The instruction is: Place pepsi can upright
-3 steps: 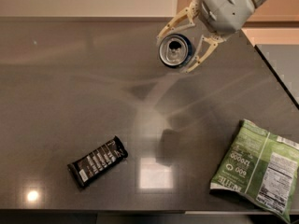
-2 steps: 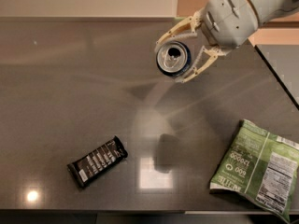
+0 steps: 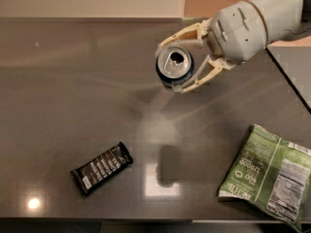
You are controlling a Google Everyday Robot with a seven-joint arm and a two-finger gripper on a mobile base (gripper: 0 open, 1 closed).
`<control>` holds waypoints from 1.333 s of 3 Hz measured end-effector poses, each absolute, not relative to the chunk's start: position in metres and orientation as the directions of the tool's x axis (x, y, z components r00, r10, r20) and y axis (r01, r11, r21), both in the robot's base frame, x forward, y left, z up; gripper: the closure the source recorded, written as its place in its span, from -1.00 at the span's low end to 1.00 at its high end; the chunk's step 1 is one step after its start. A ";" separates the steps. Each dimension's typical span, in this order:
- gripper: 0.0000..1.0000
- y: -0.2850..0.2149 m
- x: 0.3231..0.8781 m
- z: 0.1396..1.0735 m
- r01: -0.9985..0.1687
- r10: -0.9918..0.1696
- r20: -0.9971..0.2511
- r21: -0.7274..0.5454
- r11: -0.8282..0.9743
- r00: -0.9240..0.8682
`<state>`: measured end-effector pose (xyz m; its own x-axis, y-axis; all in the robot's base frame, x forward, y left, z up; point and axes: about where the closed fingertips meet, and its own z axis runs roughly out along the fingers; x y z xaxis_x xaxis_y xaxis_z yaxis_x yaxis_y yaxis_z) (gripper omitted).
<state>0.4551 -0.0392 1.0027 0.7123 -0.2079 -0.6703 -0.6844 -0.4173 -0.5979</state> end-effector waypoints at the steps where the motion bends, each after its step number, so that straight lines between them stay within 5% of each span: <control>1: 1.00 -0.039 0.455 1.002 -0.684 -0.210 -0.669 -0.598 -0.418 0.713; 4: 1.00 -0.048 0.453 0.955 -0.833 -0.360 -0.772 -0.373 -0.410 0.523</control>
Offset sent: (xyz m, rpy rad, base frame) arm 0.0077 -0.0024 -0.0069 -0.0894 0.0598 -0.0325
